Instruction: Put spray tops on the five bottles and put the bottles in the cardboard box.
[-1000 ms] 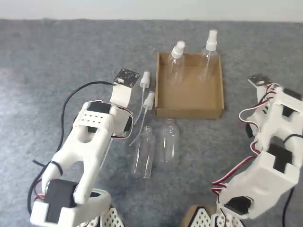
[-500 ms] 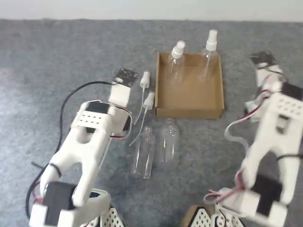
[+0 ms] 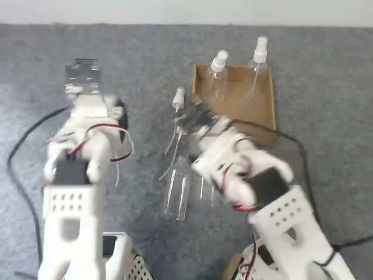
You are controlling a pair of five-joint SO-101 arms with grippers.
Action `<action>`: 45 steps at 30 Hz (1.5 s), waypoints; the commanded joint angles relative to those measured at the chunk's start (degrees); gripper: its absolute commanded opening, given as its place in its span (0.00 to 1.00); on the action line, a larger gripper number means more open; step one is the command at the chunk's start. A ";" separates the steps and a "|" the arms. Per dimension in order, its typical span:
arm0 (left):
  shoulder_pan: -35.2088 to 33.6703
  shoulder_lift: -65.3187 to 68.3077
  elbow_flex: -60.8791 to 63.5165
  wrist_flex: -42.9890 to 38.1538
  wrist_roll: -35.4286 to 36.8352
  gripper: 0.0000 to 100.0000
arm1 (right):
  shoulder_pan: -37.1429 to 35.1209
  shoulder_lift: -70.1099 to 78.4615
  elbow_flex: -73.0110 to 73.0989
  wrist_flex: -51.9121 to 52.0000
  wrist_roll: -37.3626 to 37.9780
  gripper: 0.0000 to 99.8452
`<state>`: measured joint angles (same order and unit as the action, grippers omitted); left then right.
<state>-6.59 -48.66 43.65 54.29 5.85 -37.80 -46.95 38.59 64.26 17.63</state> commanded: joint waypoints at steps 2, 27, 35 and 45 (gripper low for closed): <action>-1.58 -14.07 -1.01 -5.63 11.69 0.01 | -6.99 -0.84 5.80 -9.71 -2.11 0.01; 0.09 -33.49 9.80 -6.33 26.37 0.01 | -14.20 -1.19 23.56 -30.64 -7.03 0.01; 1.85 -33.49 11.82 -6.15 26.37 0.01 | -14.11 -1.19 23.47 -30.73 -7.38 0.01; 6.59 -33.32 14.55 -6.68 23.74 0.01 | -14.02 -12.26 26.11 -30.64 -7.47 0.01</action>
<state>-1.93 -82.07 57.19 49.01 30.81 -52.66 -53.45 64.09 34.90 11.47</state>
